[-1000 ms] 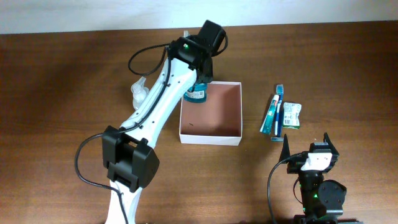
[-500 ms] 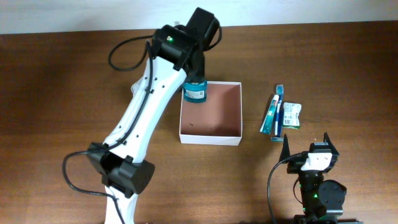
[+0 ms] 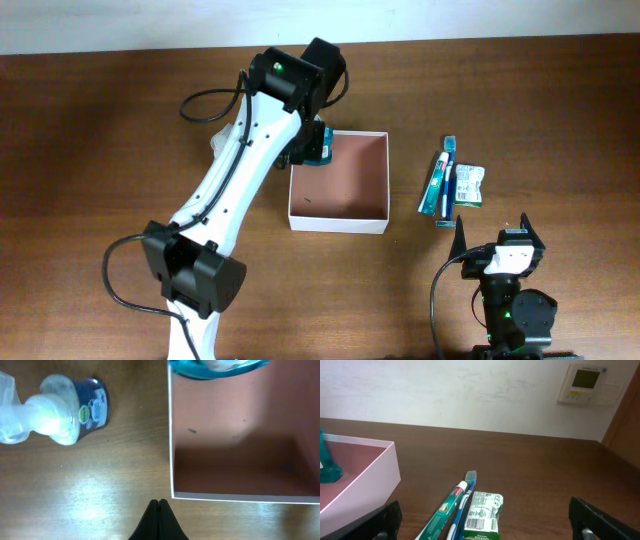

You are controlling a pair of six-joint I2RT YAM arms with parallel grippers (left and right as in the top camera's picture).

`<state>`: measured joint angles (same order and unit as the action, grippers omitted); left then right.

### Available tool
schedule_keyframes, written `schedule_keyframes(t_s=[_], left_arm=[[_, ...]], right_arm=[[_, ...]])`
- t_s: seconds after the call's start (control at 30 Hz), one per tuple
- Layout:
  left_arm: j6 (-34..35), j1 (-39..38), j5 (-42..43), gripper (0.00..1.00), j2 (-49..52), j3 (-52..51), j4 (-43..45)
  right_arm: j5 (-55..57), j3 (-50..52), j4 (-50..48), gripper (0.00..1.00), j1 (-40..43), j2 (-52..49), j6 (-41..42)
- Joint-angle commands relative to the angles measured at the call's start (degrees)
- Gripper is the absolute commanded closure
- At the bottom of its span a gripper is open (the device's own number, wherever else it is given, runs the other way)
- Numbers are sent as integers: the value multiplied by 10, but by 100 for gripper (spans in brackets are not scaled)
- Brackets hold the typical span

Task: Pack container
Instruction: 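Lower the Listerine bottle into the box's back-left corner, then open the left gripper and withdraw it from the bottle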

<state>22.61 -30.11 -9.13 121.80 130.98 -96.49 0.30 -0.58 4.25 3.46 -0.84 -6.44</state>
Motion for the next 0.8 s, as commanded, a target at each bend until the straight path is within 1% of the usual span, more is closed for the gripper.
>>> schedule_keyframes(t_s=[0.0,0.17,0.37,0.77], left_arm=[[-10,14,-2,99,-12,-16,-2],[1,14,-21,99,-12,-41,-2],[0,14,-23,100,-12,-76,1],[-4,50,-24,100,-12,-194,70]], right_arm=[[-3,3,3,2,3,4,-2],[-3,3,3,2,3,4,-2],[-3,3,3,2,3,4,-2],[-3,3,3,2,3,4,-2]])
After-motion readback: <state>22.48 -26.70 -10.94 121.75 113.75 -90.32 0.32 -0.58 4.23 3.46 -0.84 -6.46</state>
